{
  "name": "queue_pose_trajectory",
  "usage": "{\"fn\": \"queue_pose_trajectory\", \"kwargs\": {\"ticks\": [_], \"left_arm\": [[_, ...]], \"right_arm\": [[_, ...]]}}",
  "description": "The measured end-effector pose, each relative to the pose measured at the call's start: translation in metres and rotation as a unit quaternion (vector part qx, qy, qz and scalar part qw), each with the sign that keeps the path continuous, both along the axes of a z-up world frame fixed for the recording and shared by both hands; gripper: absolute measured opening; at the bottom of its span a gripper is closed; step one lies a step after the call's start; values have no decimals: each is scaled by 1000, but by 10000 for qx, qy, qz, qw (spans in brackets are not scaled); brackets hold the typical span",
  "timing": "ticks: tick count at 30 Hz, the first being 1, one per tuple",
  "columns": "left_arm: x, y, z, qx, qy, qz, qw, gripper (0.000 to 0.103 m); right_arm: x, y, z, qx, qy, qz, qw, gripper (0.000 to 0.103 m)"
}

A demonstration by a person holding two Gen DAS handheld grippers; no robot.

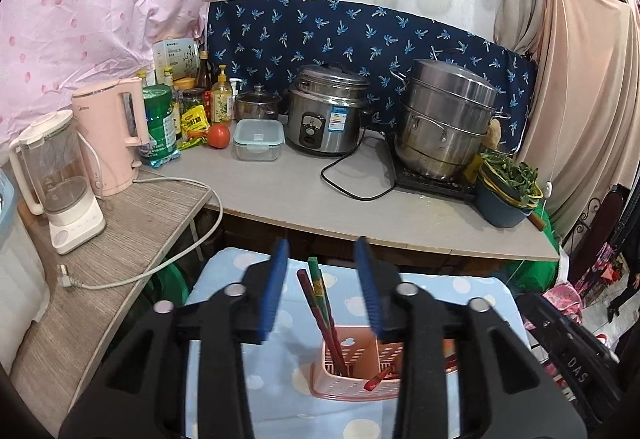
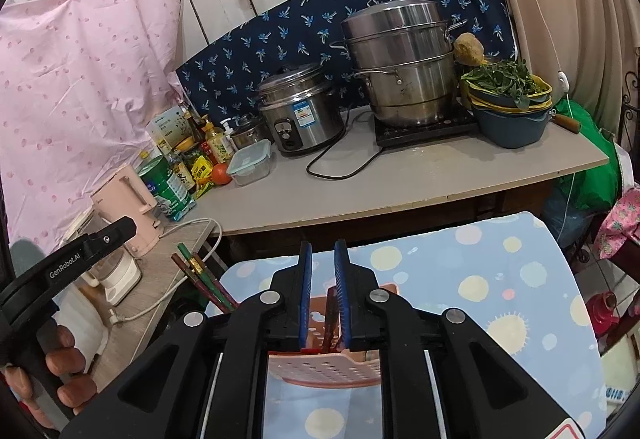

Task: Organize utensils
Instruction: 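Open the left tool while the right tool opens, dropping both chopsticks into the basket, then move both tools back to the last green and dark red chopsticks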

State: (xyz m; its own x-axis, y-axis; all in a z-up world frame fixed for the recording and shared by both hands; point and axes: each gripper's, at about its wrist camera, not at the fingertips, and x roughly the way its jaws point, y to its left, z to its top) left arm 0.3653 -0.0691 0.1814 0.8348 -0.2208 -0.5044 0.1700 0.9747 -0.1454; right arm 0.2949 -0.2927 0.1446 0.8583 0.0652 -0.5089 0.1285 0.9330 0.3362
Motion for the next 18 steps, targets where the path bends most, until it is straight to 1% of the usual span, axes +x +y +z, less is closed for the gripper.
{"fn": "queue_pose_trajectory", "kwargs": {"ticks": [3,6,11,18], "left_arm": [[-4,-1,0,72,1,-3,10000,38],[-10,0,1,109,-3,-4,9999,38],[-24,2,2,148,-21,5,9999,42],[-53,6,-5,242,5,-10,9997,43]], "right_arm": [[-6,2,4,-14,-53,39,10000,15],[-14,6,9,-19,-113,81,9999,19],[-32,11,13,-53,-191,109,9997,22],[-66,15,8,-1,-122,166,9998,23]]}}
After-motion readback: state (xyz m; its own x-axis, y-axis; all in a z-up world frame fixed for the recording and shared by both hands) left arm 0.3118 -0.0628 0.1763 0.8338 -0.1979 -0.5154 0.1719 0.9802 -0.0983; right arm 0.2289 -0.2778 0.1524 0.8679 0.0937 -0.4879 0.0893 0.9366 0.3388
